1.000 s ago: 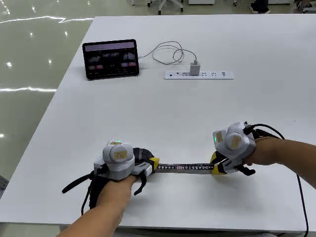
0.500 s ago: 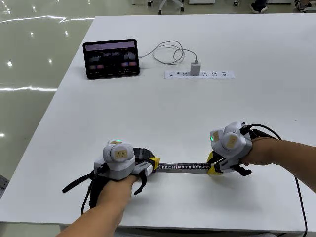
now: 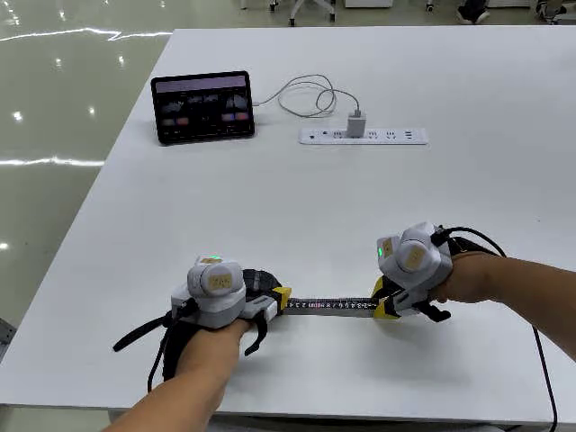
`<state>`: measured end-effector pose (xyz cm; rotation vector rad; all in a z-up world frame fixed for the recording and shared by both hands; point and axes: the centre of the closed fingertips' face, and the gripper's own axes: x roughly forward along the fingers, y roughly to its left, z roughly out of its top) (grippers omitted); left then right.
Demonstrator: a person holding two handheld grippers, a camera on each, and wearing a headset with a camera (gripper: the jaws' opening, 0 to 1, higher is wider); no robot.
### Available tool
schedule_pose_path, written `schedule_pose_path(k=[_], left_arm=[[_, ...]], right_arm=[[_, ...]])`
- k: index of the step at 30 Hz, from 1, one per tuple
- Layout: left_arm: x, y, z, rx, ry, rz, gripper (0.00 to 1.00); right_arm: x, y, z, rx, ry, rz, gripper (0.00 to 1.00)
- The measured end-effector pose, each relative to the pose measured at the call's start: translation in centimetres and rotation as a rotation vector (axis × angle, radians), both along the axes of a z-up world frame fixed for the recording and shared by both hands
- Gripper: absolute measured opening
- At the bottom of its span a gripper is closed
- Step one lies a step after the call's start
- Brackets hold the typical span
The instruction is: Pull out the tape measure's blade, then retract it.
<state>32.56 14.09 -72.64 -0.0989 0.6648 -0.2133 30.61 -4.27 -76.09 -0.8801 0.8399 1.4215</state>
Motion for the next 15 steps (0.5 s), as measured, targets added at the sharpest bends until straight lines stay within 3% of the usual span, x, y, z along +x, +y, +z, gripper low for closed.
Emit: schedule_pose_path(k=[15], left_arm=[[-0.02,-0.03,0.01,-0.005,0.007,0.005,0.60]], right_arm=[[-0.06,0.83,-0.02,0.024,0.004,-0.011,0.12]])
